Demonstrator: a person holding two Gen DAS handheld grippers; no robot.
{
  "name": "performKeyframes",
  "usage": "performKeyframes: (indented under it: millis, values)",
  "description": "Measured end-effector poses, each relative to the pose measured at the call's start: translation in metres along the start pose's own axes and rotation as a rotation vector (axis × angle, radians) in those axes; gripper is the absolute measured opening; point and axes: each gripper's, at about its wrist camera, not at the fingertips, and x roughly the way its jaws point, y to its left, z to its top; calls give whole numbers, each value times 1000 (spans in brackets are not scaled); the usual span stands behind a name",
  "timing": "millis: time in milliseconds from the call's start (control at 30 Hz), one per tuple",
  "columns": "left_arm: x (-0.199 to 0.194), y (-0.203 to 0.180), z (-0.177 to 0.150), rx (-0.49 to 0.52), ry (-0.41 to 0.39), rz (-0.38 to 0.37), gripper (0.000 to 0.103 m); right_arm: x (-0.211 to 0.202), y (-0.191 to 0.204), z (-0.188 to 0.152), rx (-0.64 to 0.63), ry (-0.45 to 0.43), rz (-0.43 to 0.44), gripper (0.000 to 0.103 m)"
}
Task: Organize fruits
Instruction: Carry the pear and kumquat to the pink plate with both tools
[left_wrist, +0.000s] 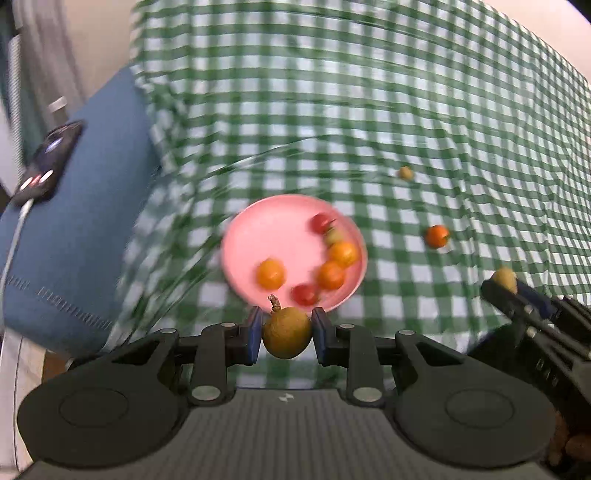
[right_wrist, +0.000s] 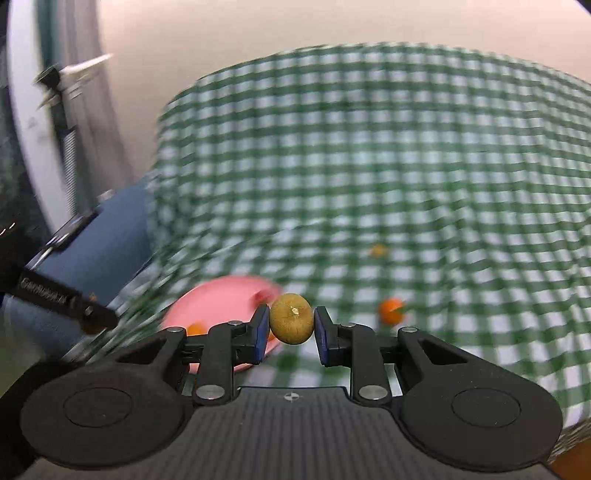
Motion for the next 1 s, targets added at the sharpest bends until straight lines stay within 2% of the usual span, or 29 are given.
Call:
performKeyframes:
  millis: [100,267,600,1000]
  values:
    - [-13,20,-19,-40,-14,7,32,-8,22,-5,-46,14,21,27]
    - [-29,43,-37,-91,-36,-9,32,-18,35,-2,-87,7,16,27]
    - [-25,48,-36,-102,-53,-18,32,-22,40,-3,-107,13,-13,27]
    - [-5,50,-25,-95,-23,-5,32,-6,41,-1,-135,41,-24,27]
